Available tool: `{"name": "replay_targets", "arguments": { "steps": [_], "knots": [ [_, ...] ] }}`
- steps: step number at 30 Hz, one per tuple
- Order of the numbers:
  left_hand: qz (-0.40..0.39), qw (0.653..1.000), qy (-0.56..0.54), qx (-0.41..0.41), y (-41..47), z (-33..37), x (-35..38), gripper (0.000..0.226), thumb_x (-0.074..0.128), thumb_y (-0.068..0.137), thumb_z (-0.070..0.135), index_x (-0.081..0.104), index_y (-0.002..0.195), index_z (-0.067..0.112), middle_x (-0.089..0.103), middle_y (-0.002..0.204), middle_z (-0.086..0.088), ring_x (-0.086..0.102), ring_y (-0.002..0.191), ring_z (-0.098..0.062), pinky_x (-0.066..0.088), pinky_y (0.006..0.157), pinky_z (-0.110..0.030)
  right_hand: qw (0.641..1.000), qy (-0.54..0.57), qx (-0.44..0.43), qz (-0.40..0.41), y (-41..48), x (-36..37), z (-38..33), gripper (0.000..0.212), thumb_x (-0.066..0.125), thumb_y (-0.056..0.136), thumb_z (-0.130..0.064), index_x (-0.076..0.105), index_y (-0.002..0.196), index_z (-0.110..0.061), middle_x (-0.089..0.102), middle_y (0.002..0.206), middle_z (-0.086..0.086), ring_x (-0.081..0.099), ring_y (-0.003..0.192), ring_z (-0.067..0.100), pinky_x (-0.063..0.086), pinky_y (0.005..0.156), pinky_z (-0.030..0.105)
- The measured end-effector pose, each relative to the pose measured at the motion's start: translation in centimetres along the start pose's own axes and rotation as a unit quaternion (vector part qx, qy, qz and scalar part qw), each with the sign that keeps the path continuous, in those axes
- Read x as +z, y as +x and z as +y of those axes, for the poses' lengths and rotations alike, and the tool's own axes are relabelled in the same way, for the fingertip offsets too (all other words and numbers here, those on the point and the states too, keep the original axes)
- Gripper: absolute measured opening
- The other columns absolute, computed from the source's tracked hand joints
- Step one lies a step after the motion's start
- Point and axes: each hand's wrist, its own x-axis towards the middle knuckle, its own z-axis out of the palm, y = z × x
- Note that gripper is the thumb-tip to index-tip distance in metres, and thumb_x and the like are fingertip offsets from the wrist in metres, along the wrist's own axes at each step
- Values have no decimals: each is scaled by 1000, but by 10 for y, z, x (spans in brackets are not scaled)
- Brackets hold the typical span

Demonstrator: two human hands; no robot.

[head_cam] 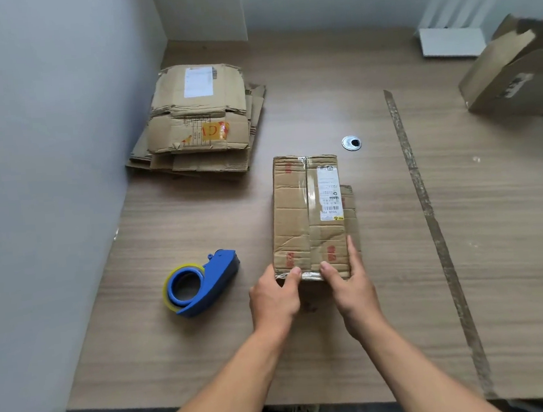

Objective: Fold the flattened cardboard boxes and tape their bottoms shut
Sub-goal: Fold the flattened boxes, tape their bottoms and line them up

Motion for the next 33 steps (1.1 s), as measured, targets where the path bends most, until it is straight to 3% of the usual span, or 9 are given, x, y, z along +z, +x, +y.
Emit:
{"name": "replay_targets", "arguments": {
  "steps": [2, 6, 9, 13, 18, 22, 25, 28, 33],
  "knots": [
    [-17, 999, 17, 22, 2, -4, -7, 25, 61, 95, 39, 71, 102, 18, 74, 92, -4, 64, 93, -25, 45, 77, -31, 999, 41, 13, -17, 5, -5, 6, 72, 69, 93, -15, 34, 151, -37, 58, 133, -15, 55, 113, -9, 40, 102, 16],
    [-115, 993, -24, 27, 19, -22, -22, 24, 58, 96, 37, 71, 81, 24, 68, 71, 1, 60, 75, -11, 46, 70, -25, 986, 131, 62, -76, 18, -18, 13, 60, 60, 97, -8, 40, 149, -30, 56, 141, -7, 53, 129, 8, 35, 118, 40],
    [-203, 976, -81, 4, 30, -29, -31, 33, 55, 95, 46, 75, 104, 22, 73, 95, 8, 65, 95, -13, 52, 90, -31, 971, 186, 91, -118, 23, -28, 11, 56, 53, 99, -4, 41, 148, -27, 60, 136, -4, 54, 129, 14, 34, 118, 43],
    [-276, 948, -155, -40, 33, -26, -43, 30, 45, 106, 21, 67, 126, 19, 70, 121, 7, 62, 115, -9, 51, 97, -29, 971, 174, 89, -138, 22, -32, 8, 53, 55, 99, -11, 42, 141, -41, 58, 139, -6, 53, 130, 12, 34, 118, 44],
    [-212, 969, -122, -17, 26, -20, -35, 33, 61, 92, 53, 72, 115, 31, 74, 104, 7, 63, 96, -7, 54, 91, -33, 993, -18, 13, -119, 7, -17, -2, 97, 77, 78, -54, 18, 155, -46, 54, 136, -22, 52, 125, 1, 38, 112, 31],
    [-66, 995, 18, 72, 17, -14, -19, 24, 61, 93, 49, 72, 91, 28, 65, 67, 14, 60, 75, -11, 43, 65, -26, 994, -30, -6, -104, 7, -17, 2, 87, 73, 88, -36, 17, 154, -48, 52, 140, -18, 49, 127, 1, 35, 115, 30],
    [-118, 992, -18, 41, 22, -20, -26, 27, 60, 94, 48, 74, 83, 28, 66, 64, 14, 65, 78, -15, 56, 77, -33, 987, 76, 24, -138, 12, -27, 4, 73, 65, 95, -16, 26, 152, -38, 49, 148, -9, 49, 128, -3, 33, 117, 30],
    [-180, 983, 13, 47, 36, -22, -40, 41, 56, 87, 57, 74, 85, 21, 74, 81, -4, 71, 87, -22, 58, 87, -48, 983, 95, 39, -154, 9, -34, -3, 63, 60, 97, -8, 33, 151, -29, 56, 141, -6, 57, 112, -11, 44, 100, 15],
    [-266, 947, 131, 126, 59, -12, -77, 23, 55, 100, 35, 72, 84, 36, 72, 81, 13, 68, 85, -6, 57, 86, -33, 974, -201, -106, 29, 15, -63, -24, 70, 70, 89, -42, 40, 151, -27, 38, 152, 9, 38, 140, 25, 31, 116, 39]
  ]
}}
